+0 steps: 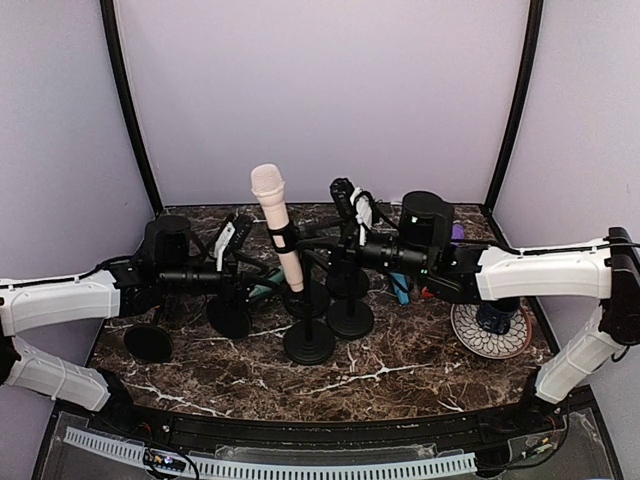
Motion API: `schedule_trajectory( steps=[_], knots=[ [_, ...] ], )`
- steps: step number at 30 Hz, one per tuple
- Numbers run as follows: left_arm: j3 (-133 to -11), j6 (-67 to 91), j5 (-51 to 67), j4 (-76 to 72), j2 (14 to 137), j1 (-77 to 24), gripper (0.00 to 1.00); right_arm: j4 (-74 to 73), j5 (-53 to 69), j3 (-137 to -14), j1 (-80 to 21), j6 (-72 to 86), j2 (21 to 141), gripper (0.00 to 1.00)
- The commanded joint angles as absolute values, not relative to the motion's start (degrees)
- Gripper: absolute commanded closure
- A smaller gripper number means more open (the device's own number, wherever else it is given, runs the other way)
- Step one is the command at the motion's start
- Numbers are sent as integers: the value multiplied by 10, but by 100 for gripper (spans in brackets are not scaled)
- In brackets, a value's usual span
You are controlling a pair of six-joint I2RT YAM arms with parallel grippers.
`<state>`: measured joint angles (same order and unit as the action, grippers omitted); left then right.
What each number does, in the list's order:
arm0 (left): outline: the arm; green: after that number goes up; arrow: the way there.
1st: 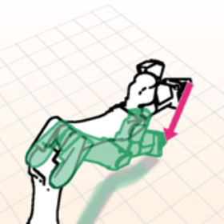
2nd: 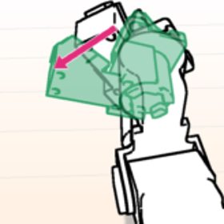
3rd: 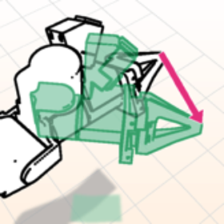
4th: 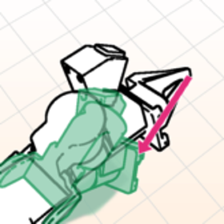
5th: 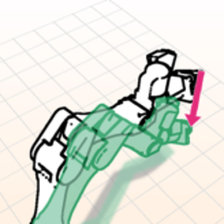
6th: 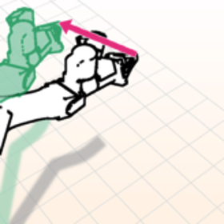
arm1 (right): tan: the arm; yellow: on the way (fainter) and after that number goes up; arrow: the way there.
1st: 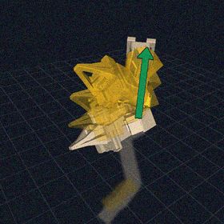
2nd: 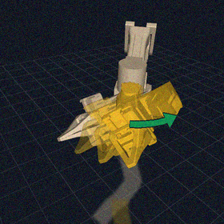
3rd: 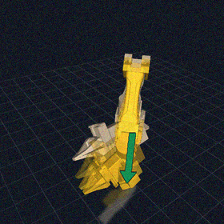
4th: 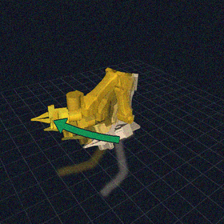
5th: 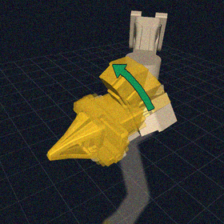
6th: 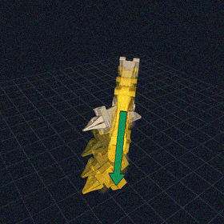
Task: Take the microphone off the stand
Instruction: Place the microphone stand with the microphone at the center of the board, then hold the microphone from the microphone stand.
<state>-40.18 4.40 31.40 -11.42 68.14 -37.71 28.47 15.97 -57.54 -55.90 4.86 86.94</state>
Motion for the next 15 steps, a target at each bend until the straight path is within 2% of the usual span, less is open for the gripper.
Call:
schedule_trajectory(
  steps=[1,8,11,15],
  knots=[
    [-359,140,299,-234,682,-389,22,329,155,-568,-563,48,828,48],
    [-340,150,278,-242,688,-410,24,302,151,-572,-563,47,800,24],
    [-322,172,277,-262,685,-412,29,277,161,-592,-563,52,801,15],
    [-306,213,250,-273,680,-412,35,218,173,-646,-563,52,819,8]
  ],
)
